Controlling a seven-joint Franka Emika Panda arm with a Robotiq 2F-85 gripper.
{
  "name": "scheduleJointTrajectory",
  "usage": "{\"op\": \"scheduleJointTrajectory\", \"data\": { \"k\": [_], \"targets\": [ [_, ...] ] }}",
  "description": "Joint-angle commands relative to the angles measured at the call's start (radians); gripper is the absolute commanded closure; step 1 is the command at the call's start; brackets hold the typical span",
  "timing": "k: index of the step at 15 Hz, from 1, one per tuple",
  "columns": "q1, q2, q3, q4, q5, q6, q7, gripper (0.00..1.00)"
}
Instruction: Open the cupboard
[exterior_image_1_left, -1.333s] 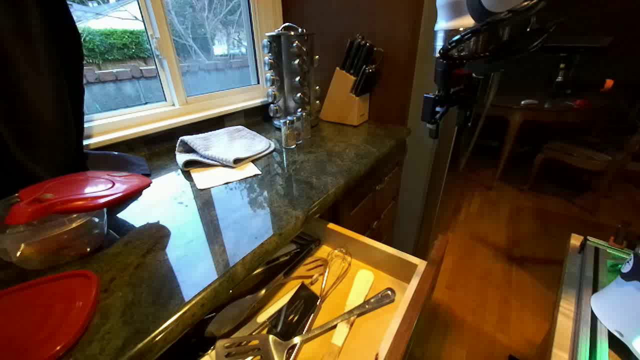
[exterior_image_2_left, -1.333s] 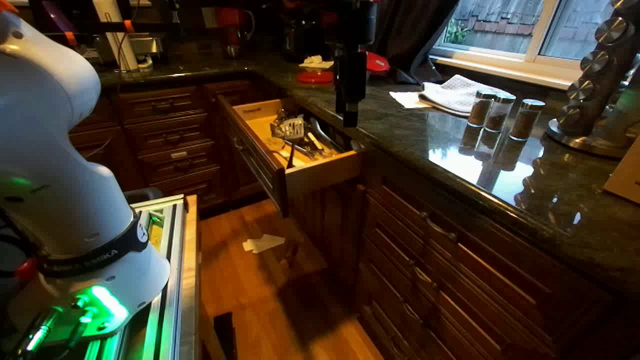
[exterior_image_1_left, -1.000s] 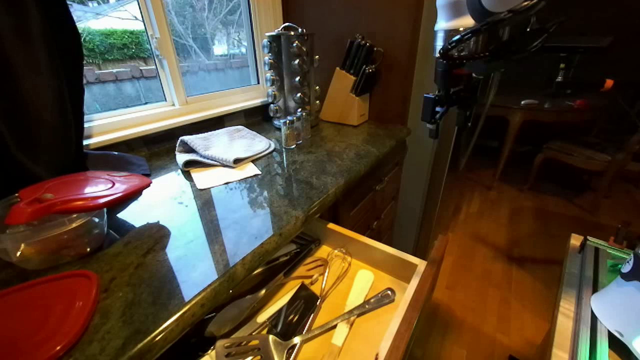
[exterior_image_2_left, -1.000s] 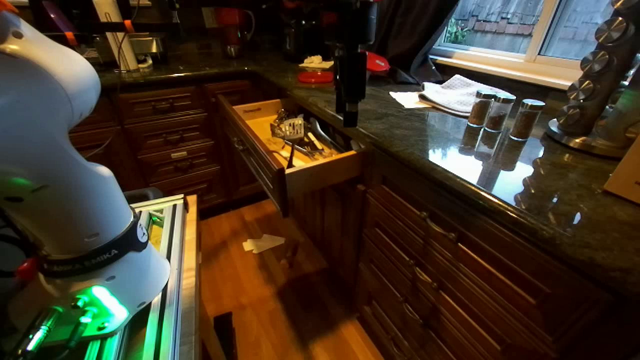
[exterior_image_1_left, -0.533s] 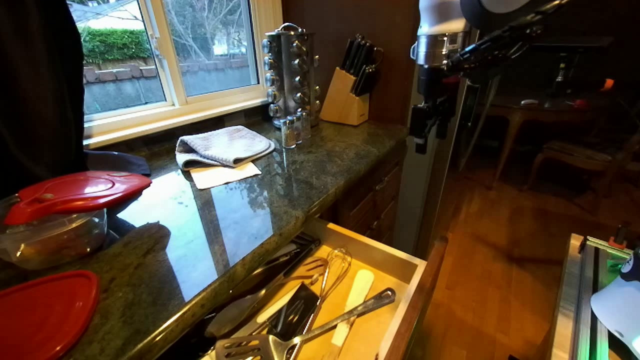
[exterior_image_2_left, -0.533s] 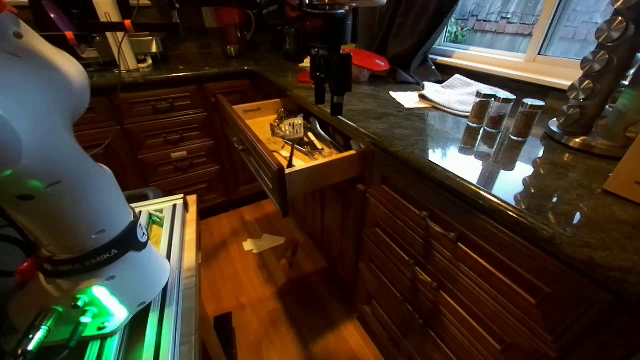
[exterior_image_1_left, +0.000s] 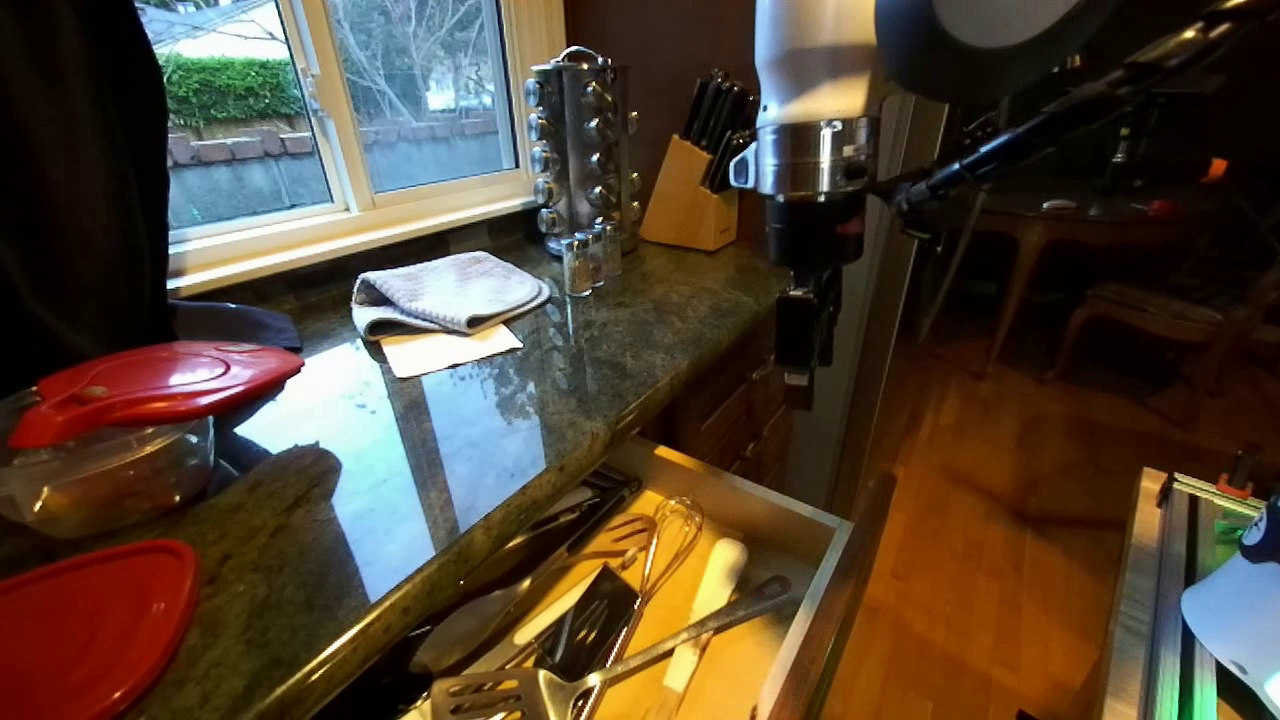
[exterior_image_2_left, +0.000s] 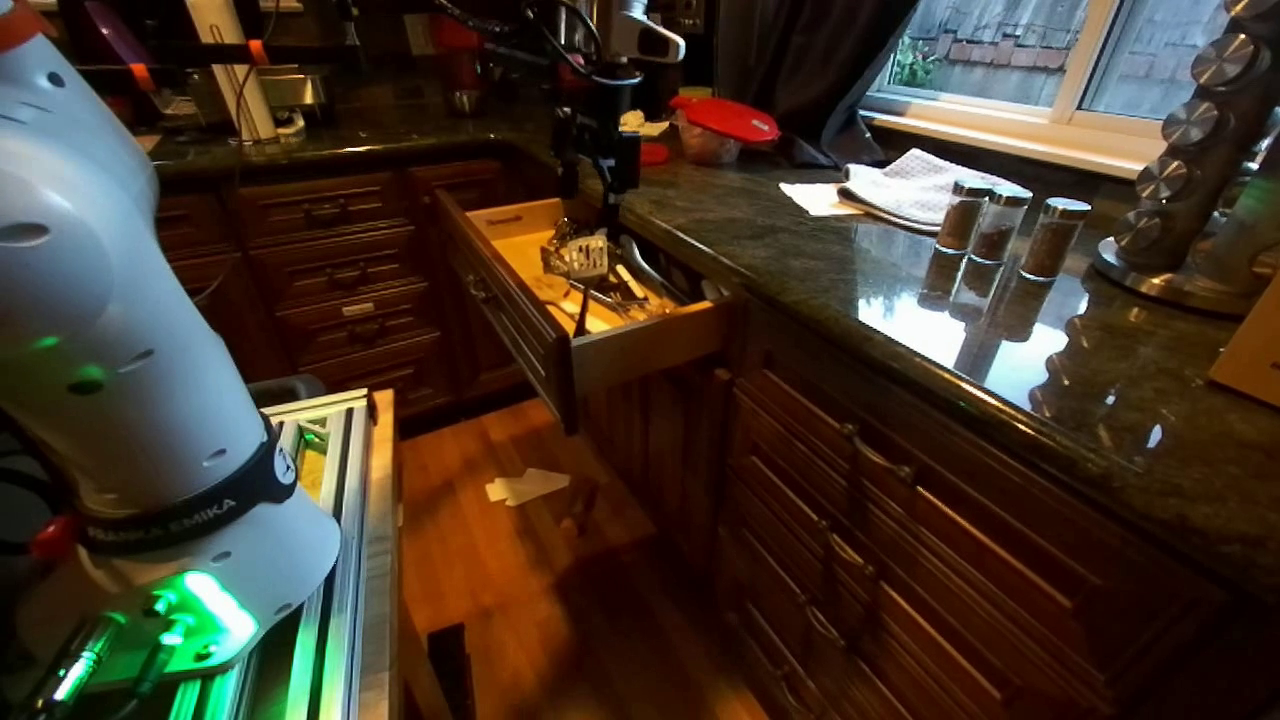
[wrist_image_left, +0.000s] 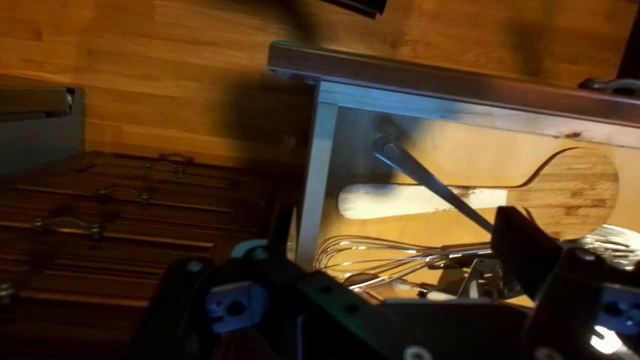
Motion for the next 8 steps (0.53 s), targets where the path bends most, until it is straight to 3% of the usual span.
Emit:
{"op": "scheduleJointTrajectory", "data": {
  "k": [1,2,3,7,8],
  "targets": [
    [0.013,0.108,0.007,0.062,0.093,-0.070,0.003,0.00],
    [0.021,0.113,-0.008,0.069,0.159,-0.089,-0.099,0.00],
    [0.007,0.074,0.012,0.033,0.081,-0.041,-0.021,0.00],
    [0.008,0.112,0.007,0.059,0.132,-0.060,-0.075,0.00],
    [0.005,0.122,0.013,0.064,0.099,-0.074,-0.030,0.00]
  ]
}}
